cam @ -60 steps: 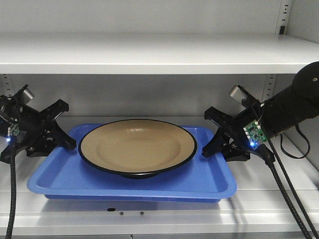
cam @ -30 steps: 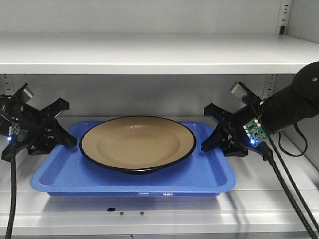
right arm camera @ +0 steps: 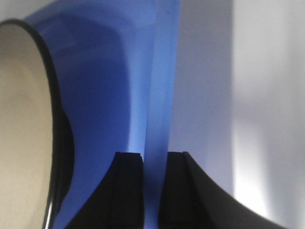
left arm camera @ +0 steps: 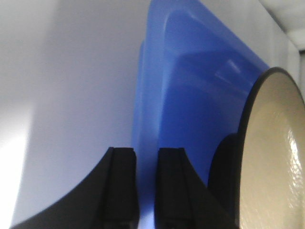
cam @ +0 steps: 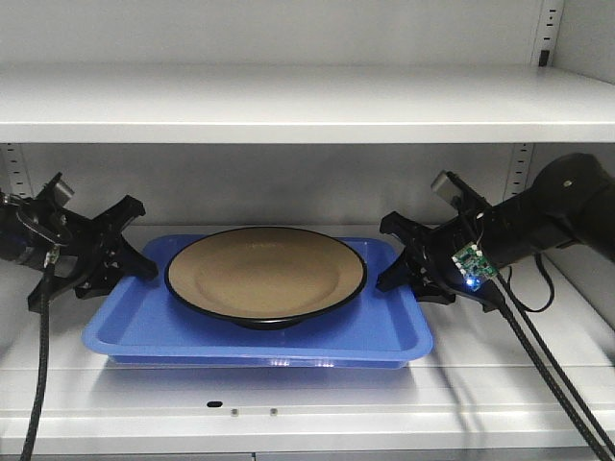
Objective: Place disk in tray to left cabinet
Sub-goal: 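Lower the tray onto the cabinet shelf with both grippers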
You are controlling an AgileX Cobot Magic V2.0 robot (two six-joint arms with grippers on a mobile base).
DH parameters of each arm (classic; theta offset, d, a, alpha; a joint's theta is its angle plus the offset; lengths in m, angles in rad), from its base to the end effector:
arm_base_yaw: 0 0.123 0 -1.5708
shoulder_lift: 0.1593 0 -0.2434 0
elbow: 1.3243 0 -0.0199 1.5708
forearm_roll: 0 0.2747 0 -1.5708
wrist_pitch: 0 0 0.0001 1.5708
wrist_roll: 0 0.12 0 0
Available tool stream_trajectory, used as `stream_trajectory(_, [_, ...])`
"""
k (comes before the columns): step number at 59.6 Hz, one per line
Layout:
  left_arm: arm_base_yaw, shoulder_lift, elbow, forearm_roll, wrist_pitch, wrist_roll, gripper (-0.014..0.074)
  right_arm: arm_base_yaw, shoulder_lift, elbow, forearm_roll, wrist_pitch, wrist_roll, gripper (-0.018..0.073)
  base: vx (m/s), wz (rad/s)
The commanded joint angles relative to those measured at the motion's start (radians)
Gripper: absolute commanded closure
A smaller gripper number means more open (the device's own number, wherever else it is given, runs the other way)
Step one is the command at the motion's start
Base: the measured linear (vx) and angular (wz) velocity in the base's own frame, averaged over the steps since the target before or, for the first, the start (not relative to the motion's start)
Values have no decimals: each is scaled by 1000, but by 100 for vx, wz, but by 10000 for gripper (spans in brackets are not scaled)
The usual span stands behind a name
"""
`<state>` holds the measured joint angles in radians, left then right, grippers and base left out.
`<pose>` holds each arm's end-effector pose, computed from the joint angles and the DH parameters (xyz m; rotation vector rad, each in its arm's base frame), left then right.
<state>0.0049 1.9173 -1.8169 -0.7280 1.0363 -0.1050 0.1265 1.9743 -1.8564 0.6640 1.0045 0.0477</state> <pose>0.4532 -0.0665 0.2743 -0.4023 2.4744 -0.9783 0.4553 0.1208 0.2586 0.1654 2.5272 0.9175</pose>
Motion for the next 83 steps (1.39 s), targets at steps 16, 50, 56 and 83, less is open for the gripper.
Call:
stream_trajectory(16, [-11, 19, -31, -86, -77, 51, 531, 3, 2, -38, 66, -91, -33, 505, 0, 0])
stream_trajectory(50, [-8, 16, -31, -55, -132, 148, 237, -27, 8, -38, 25, -150, -64, 208, 0, 0])
stream_trajectory(56, [1, 16, -31, -47, -135, 147, 234, -47, 5, -38, 29, -138, -64, 208, 0, 0])
stream_trajectory(83, [20, 17, -31, -42, -117, 147, 238, -56, 3, -38, 26, -123, -64, 208, 0, 0])
